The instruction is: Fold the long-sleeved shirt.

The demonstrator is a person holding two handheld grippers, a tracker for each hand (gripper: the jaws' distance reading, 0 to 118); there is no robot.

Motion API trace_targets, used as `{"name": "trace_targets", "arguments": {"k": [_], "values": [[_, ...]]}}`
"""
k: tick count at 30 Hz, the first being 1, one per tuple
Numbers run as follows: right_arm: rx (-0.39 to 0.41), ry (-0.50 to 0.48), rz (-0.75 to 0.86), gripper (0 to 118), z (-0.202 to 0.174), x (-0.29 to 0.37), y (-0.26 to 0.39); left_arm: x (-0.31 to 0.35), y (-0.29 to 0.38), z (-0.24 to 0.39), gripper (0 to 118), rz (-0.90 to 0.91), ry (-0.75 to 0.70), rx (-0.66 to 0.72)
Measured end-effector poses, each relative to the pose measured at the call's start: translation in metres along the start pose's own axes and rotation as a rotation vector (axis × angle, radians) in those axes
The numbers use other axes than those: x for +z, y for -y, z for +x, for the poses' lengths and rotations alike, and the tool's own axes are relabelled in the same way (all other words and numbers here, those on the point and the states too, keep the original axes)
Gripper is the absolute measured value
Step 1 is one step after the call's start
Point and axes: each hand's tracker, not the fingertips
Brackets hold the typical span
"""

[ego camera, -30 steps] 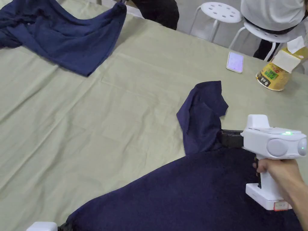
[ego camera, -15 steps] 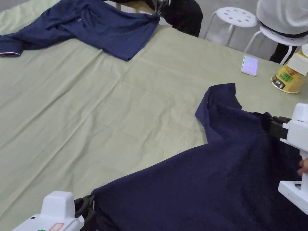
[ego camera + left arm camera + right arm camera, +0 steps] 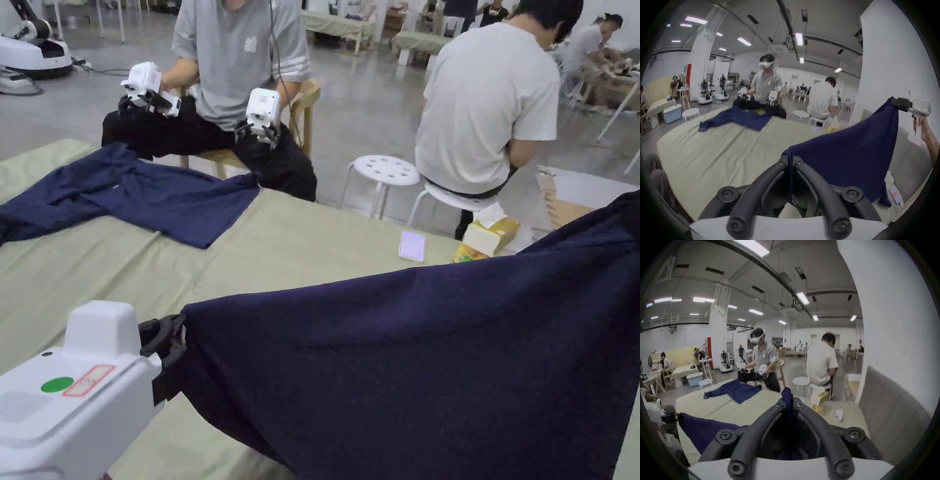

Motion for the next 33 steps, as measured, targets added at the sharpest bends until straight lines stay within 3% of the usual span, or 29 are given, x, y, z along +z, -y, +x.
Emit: {"name": "trace_targets", "arguments": {"k": [7,15,17,19,25,33], "values": [[0.052,0.092,0.093,3,0.004,0.061,-0.074,-0.014,-0.126,0.04,6,0.175,0.062,-0.122],[0.011,0.174,0.217,3,0.014,0.096,-0.17,-0.013,-0.256,0.084,6,0.294,0.075,-0.194],[0.038,0.207,0.24,3,0.015,0.099,-0.196,-0.015,-0.286,0.092,6,0.311,0.073,-0.182],[0.068,0.21,0.268,3,0.015,0.099,-0.219,-0.019,-0.314,0.097,6,0.334,0.065,-0.174],[0.06,0.238,0.303,3,0.02,0.082,-0.286,-0.037,-0.388,0.109,6,0.36,0.027,-0.157],[0.091,0.291,0.313,3,0.026,0.024,-0.338,-0.084,-0.46,0.122,6,0.372,-0.048,-0.191]]}}
